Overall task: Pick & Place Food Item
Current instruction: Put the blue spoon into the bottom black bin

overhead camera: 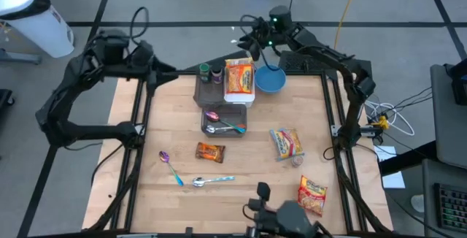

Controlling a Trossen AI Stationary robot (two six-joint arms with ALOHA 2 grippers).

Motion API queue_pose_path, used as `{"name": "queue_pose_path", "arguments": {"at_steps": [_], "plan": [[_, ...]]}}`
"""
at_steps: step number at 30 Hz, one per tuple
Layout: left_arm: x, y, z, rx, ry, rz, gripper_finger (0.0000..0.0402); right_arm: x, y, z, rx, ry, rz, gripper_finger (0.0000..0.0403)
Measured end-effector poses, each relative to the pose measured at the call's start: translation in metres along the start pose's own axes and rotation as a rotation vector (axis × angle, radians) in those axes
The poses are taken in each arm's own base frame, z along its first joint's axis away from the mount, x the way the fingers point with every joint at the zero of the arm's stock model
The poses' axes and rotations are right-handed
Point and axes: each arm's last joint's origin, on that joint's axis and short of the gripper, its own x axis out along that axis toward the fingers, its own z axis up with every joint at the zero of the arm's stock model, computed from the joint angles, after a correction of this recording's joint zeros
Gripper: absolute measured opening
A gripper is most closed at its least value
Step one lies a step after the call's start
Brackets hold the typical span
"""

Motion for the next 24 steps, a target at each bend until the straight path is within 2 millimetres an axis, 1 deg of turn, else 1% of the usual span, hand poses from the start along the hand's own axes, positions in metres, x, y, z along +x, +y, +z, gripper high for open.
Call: {"name": "queue_pose_path", "arguments": {"at_steps": [2, 5, 9, 12, 15, 18, 21, 24], "plan": [[-0.01, -0.004, -0.009, 0.013, -0.028, 0.0, 0.0182, -0.004, 0.009, 0.004, 0.044, -0.054, 0.012, 0.0158], [-0.023, -0.007, -0.028, 0.015, -0.103, 0.008, 0.0182, -0.008, 0.025, 0.0, 0.131, -0.154, 0.049, 0.0162], [-0.032, -0.008, -0.06, -0.057, -0.193, -0.006, 0.0182, -0.011, 0.055, -0.019, 0.225, -0.333, 0.147, 0.0162], [-0.033, -0.006, -0.084, -0.136, -0.205, -0.039, 0.0182, -0.015, 0.083, -0.036, 0.272, -0.467, 0.217, 0.0161], [-0.027, -0.002, -0.109, -0.242, -0.14, -0.078, 0.0182, -0.018, 0.112, -0.053, 0.289, -0.544, 0.281, 0.0161], [-0.017, 0.002, -0.13, -0.351, -0.024, -0.133, 0.0182, -0.017, 0.143, -0.066, 0.308, -0.53, 0.328, 0.016], [-0.002, 0.008, -0.15, -0.436, 0.138, -0.19, 0.0182, -0.012, 0.176, -0.074, 0.312, -0.502, 0.374, 0.016], [0.012, 0.014, -0.167, -0.501, 0.295, -0.225, 0.0182, -0.008, 0.203, -0.078, 0.298, -0.484, 0.387, 0.0159]]}}
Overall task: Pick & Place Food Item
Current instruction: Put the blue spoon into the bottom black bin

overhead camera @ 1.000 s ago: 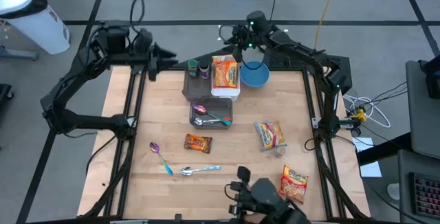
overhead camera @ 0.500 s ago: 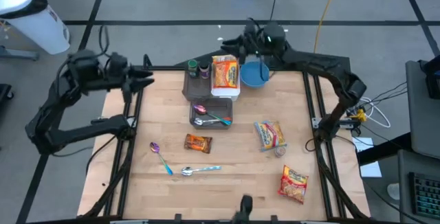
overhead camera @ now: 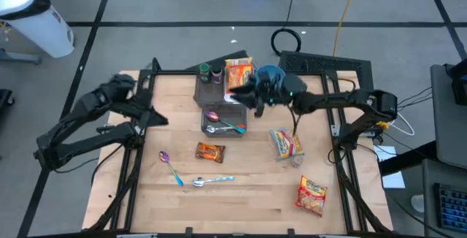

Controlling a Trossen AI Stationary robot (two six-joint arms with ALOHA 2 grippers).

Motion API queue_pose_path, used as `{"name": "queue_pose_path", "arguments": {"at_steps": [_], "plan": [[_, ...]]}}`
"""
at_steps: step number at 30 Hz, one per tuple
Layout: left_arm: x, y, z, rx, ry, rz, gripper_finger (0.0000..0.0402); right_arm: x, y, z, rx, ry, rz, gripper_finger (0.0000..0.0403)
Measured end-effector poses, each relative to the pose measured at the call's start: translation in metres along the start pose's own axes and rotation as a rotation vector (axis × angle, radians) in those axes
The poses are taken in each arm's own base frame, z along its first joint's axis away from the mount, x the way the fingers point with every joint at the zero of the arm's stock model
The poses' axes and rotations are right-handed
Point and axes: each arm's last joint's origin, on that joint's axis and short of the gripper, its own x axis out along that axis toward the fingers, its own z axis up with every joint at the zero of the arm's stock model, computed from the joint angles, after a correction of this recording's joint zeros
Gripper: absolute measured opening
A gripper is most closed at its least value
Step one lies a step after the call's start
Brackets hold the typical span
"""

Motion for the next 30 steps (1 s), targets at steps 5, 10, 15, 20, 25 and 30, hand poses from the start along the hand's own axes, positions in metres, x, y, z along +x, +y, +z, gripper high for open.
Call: {"name": "queue_pose_path", "arguments": {"at_steps": [5, 10, 15, 20, 25, 30], "plan": [[0.015, 0.022, -0.015, -0.101, 0.229, 0.083, 0.0182, 0.005, 0.01, -0.02, 0.016, 0.088, -0.082, 0.016], [0.022, 0.042, -0.035, -0.212, 0.438, 0.245, 0.0182, 0.006, 0.013, -0.024, 0.078, 0.123, -0.065, 0.0165], [0.034, 0.053, -0.037, -0.249, 0.434, 0.23, 0.0182, 0.007, 0.02, -0.028, 0.083, 0.155, -0.014, 0.0166], [0.048, 0.065, -0.04, -0.348, 0.41, 0.265, 0.0182, 0.008, 0.028, -0.031, 0.112, 0.19, 0.067, 0.0161], [0.067, 0.082, -0.043, -0.48, 0.421, 0.37, 0.0182, 0.01, 0.044, -0.039, 0.138, 0.224, 0.132, 0.016], [0.088, 0.091, -0.045, -0.596, 0.514, 0.498, 0.0182, 0.012, 0.065, -0.05, 0.137, 0.254, 0.193, 0.016]]}}
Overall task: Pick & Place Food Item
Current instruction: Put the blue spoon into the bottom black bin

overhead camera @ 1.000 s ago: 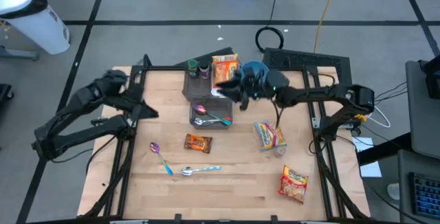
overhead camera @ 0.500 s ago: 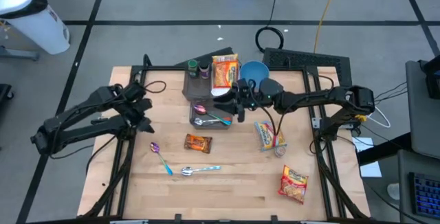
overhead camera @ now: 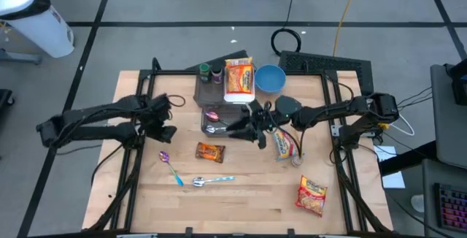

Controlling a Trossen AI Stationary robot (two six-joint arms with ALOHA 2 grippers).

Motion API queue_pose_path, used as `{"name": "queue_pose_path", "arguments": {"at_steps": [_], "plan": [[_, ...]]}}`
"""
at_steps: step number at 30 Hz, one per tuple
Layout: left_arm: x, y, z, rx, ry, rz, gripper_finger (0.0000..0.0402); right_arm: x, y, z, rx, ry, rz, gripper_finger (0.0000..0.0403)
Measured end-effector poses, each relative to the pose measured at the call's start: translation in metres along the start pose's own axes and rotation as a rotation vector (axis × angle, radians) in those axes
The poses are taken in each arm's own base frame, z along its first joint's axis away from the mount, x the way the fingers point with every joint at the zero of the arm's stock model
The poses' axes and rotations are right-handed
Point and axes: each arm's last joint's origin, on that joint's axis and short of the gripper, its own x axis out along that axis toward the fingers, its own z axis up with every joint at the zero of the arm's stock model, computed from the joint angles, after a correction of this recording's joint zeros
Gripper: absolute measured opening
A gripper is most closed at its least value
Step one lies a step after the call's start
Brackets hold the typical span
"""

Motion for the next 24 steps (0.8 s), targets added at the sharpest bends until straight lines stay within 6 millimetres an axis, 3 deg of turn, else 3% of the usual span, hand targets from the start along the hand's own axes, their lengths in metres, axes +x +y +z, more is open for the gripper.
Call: {"name": "queue_pose_path", "arguments": {"at_steps": [10, 16, 20, 24], "plan": [[0.03, -0.018, -0.004, -0.045, 0.132, 0.175, 0.0182, 0.009, 0.023, -0.015, -0.018, 0.013, 0.026, 0.016], [0.013, -0.052, -0.019, -0.081, 0.003, 0.183, 0.0182, 0.009, 0.021, -0.014, -0.018, 0.0, 0.003, 0.016], [-0.005, -0.077, -0.042, -0.124, -0.143, 0.166, 0.0181, 0.008, 0.02, -0.013, -0.041, -0.018, -0.023, 0.016], [-0.007, -0.088, -0.069, -0.175, -0.212, 0.15, 0.0181, 0.008, 0.018, -0.012, -0.048, -0.02, -0.027, 0.016]]}}
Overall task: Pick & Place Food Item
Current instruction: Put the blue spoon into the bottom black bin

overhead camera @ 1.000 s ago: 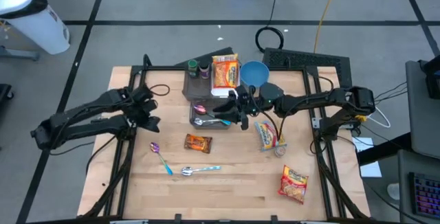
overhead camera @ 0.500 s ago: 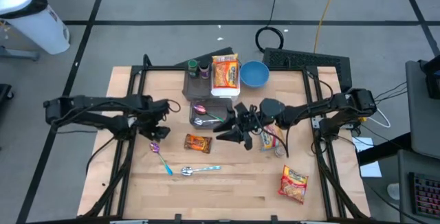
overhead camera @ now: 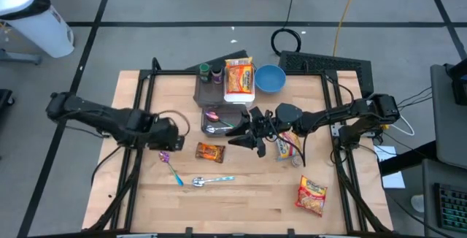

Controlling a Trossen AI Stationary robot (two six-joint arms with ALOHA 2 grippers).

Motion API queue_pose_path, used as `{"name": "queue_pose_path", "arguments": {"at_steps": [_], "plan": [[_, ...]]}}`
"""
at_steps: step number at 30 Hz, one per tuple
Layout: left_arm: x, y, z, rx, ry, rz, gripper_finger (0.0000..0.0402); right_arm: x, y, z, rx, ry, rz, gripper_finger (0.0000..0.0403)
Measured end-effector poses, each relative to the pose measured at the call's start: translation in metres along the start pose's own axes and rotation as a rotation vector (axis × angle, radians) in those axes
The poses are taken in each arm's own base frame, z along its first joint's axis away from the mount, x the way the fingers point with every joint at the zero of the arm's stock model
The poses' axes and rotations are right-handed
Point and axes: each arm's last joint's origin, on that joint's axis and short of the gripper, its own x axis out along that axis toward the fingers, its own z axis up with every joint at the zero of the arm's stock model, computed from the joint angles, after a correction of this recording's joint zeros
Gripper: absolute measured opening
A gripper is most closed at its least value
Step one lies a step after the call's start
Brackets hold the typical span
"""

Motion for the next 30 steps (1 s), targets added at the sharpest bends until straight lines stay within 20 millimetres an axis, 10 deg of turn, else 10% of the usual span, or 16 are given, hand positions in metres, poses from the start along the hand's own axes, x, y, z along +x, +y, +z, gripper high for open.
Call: {"name": "queue_pose_path", "arguments": {"at_steps": [12, 30], "plan": [[0.032, 0.003, -0.073, -0.297, -0.131, 0.037, 0.0181, -0.006, -0.019, 0.011, -0.087, -0.029, -0.057, 0.016], [0.084, -0.013, -0.074, -0.353, -0.161, 0.23, 0.0175, -0.039, -0.076, 0.048, -0.008, -0.025, -0.046, 0.016]]}}
